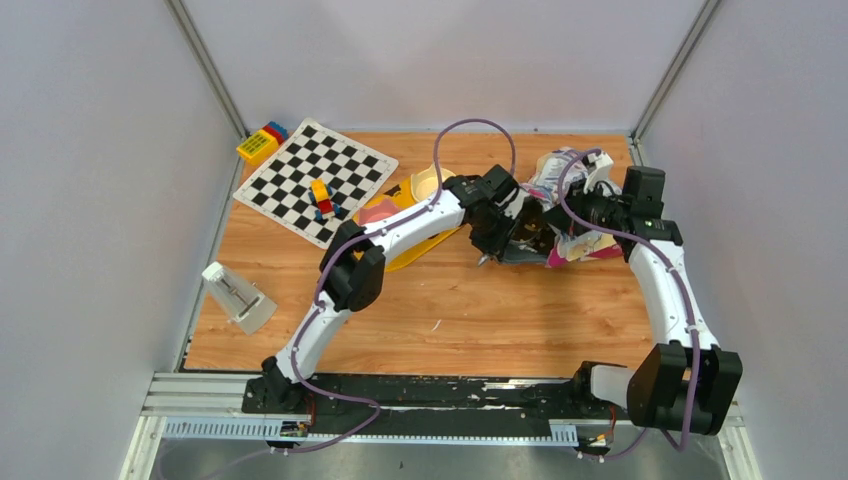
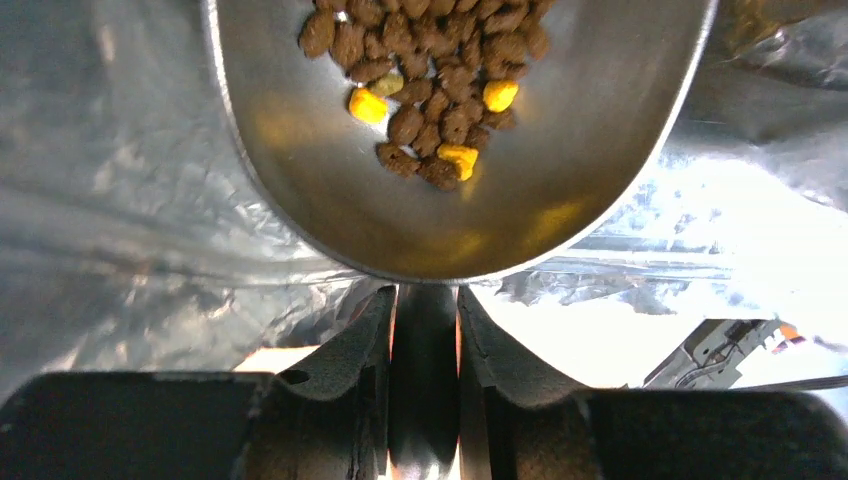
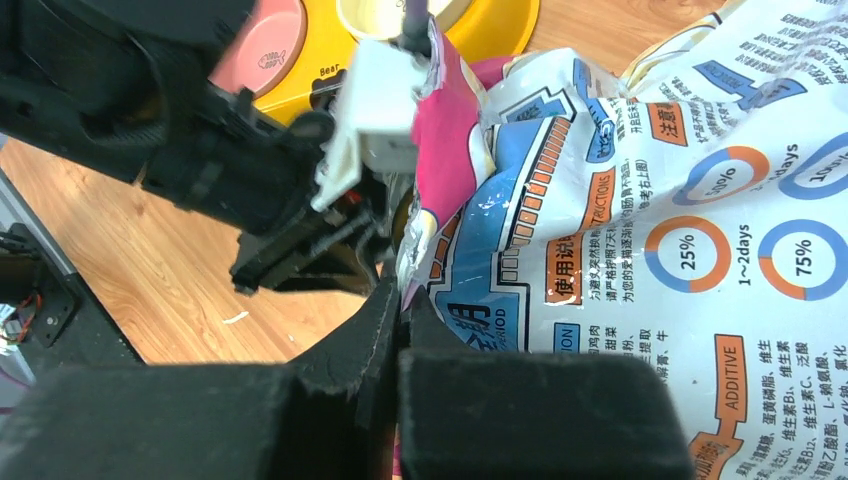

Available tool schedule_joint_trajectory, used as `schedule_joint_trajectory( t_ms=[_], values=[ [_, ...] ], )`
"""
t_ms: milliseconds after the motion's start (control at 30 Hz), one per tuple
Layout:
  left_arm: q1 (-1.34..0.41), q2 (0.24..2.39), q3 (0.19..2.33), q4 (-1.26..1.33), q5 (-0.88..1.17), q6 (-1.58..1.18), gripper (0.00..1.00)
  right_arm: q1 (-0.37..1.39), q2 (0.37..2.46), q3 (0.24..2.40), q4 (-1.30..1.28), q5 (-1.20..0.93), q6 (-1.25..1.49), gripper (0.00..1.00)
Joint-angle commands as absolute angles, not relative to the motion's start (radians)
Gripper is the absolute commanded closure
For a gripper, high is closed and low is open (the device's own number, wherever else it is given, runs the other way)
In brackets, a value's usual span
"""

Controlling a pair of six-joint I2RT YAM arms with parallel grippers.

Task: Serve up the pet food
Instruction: Collect the pet food from the pet food bag.

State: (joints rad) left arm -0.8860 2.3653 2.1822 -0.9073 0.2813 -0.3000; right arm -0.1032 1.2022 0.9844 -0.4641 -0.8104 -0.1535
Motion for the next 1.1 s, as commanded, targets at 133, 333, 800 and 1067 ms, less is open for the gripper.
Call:
schedule_joint_trajectory(
  t_ms=[133, 333, 800, 1067],
  values=[
    [-0.789, 2.202, 2.144, -0.656, 0.146, -0.276, 1.0, -0.132, 1.183, 1.127, -0.608, -0.91, -0.031, 1.0],
    [-0.793, 2.159, 2.087, -0.604, 0.166, -0.227, 1.0, -0.182, 1.233, 1.211, -0.608, -0.887, 0.032, 1.0],
    [-0.85, 2.001, 1.778, -0.447, 0.003, -0.053, 1.0, -0.198, 1.266, 1.207, -0.568, -0.88, 0.056, 1.0],
    [-0.86, 1.891, 1.732, -0.441, 0.056, -0.002, 1.0, -0.199, 1.279, 1.196, -0.531, -0.813, 0.066, 1.0]
  ],
)
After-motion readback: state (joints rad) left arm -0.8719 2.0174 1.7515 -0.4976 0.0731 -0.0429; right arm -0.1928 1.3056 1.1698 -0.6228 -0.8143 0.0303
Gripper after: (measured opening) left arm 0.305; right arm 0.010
